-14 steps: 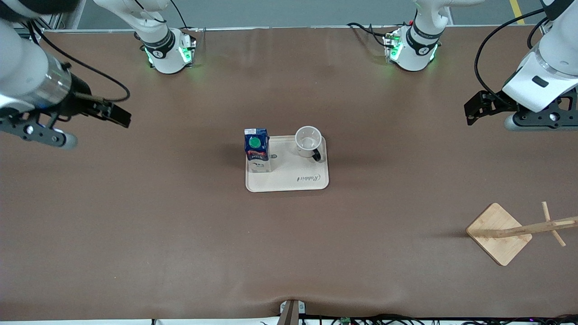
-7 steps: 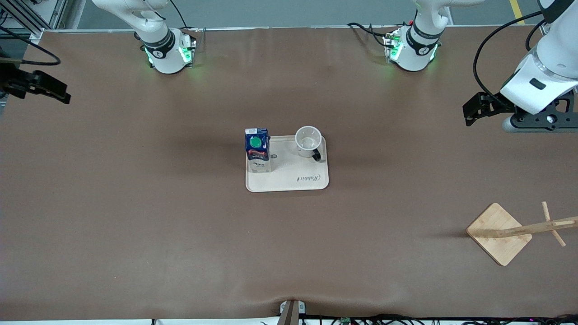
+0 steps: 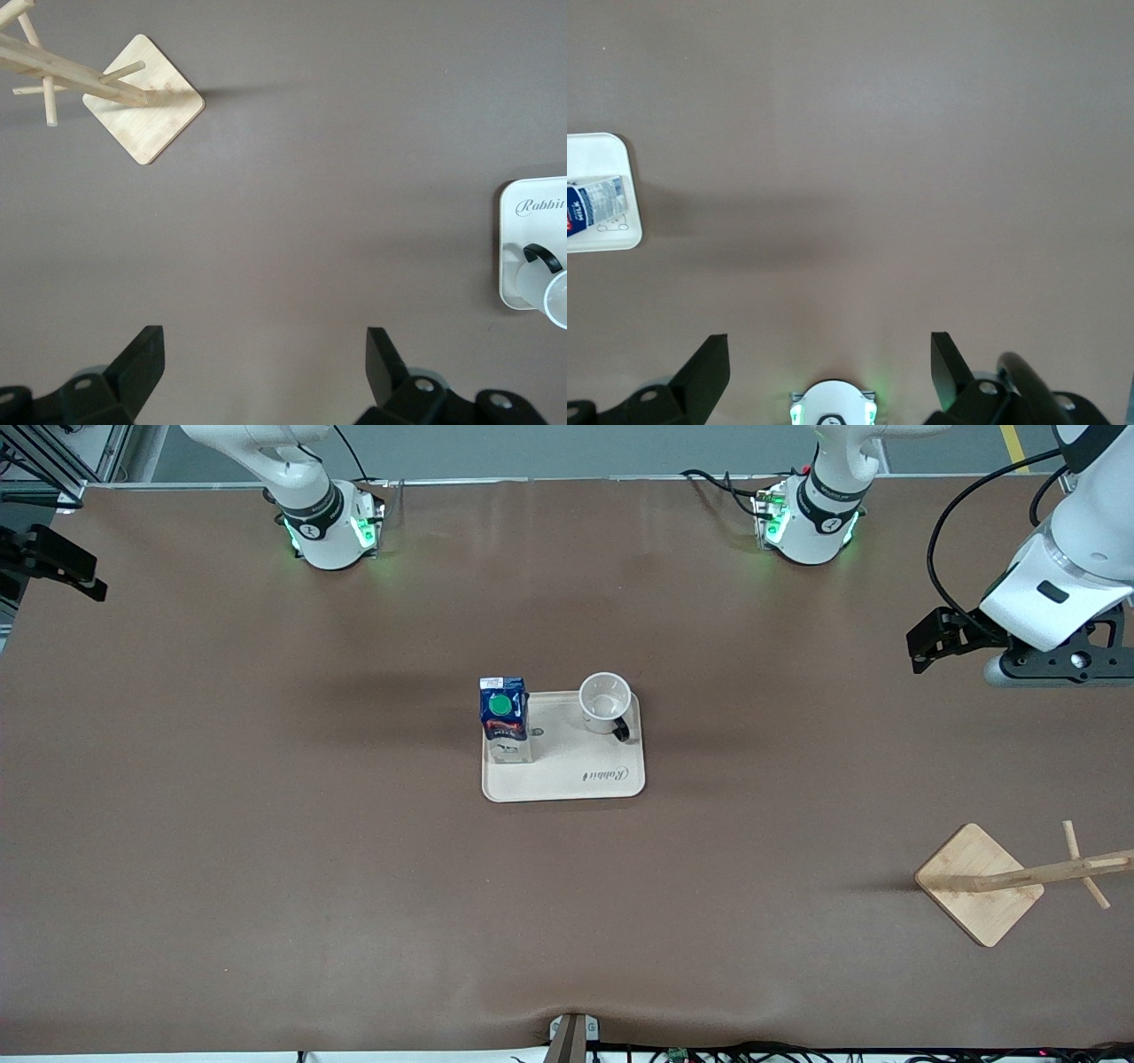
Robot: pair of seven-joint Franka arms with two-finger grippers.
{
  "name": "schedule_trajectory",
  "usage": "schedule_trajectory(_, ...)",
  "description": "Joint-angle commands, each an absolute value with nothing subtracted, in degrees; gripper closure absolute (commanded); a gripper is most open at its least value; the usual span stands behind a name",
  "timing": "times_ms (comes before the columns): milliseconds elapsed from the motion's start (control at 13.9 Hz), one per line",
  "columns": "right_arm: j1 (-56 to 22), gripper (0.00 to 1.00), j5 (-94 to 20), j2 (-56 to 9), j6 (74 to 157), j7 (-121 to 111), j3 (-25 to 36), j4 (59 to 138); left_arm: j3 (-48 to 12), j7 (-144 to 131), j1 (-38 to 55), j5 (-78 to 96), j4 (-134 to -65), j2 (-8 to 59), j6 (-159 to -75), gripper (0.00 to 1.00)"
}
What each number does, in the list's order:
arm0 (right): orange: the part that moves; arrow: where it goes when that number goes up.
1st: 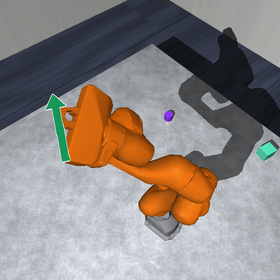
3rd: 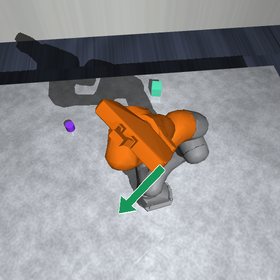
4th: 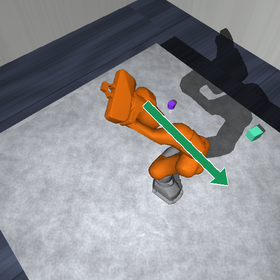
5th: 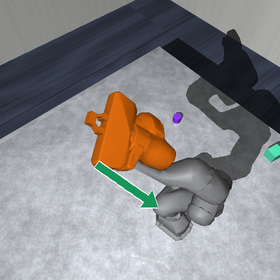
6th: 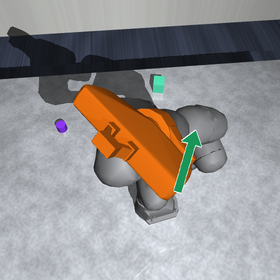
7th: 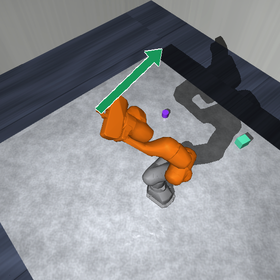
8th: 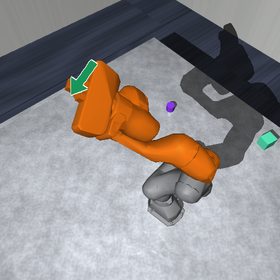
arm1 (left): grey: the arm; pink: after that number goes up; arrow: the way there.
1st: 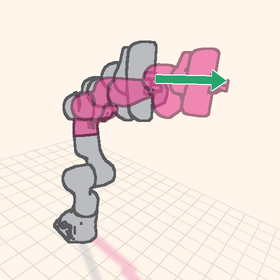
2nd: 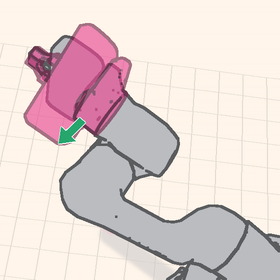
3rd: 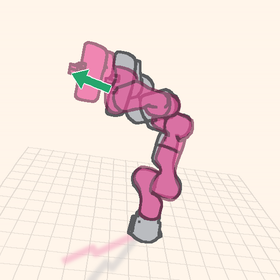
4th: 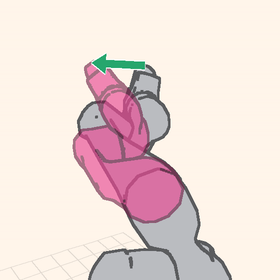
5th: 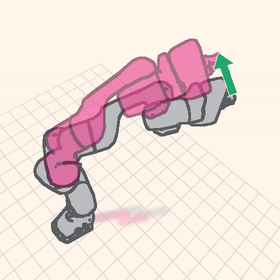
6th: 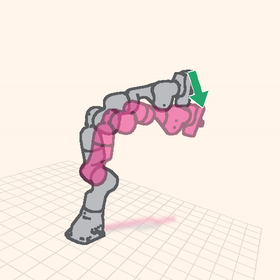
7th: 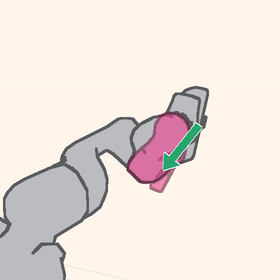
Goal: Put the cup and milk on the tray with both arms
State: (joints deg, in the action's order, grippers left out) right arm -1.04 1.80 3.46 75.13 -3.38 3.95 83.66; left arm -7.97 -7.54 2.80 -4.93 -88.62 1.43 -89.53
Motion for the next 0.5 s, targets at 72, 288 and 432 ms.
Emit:
schedule_trajectory(72,-1.67,0.00,1.32,4.75,75.94,-4.66,4.92,84.20,-7.82,-8.09,3.08,-4.31,-87.89,1.76,-89.47,0.00)
schedule_trajectory(288,-1.76,0.00,1.14,4.83,75.94,-5.01,6.24,84.29,-7.82,-8.09,2.99,-4.31,-87.89,1.67,-89.47,0.00)
schedule_trajectory(432,-1.50,0.00,1.05,4.92,75.85,-8.42,6.33,84.29,-7.82,-8.17,2.99,-4.31,-87.89,1.76,-89.56,0.00)
